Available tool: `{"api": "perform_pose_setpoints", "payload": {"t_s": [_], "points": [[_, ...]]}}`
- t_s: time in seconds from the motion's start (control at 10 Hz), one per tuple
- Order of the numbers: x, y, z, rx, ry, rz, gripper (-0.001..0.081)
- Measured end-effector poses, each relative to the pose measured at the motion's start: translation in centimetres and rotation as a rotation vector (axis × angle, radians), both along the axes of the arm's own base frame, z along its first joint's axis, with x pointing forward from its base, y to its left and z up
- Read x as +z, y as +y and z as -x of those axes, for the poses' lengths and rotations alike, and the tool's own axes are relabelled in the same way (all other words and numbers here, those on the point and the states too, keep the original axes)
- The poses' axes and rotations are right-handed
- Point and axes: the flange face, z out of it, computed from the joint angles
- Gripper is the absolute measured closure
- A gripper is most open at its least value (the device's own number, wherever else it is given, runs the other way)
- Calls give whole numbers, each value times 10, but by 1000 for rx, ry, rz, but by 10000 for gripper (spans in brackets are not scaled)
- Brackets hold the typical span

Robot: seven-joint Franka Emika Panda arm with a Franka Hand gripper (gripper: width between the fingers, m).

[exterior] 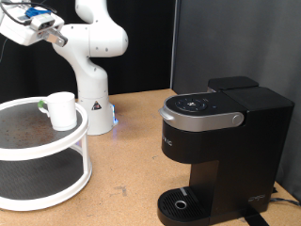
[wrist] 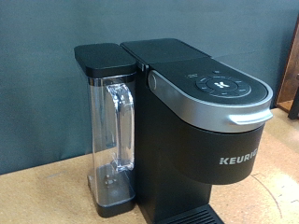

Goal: Make a cup of coffee with the keurig machine

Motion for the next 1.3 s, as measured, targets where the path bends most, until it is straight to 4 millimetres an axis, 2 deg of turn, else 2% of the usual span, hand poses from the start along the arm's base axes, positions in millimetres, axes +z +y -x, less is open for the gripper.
{"api": "perform_pose_setpoints", "payload": {"t_s": [0.3,0.6,1.0,1.3], "points": [[8,-18,7,0,-53,10,803],[13,-42,15,33,68,23,803],[-3,-65,8,-58,118,59,803],[-28,-79,10,-100,124,70,803]]}}
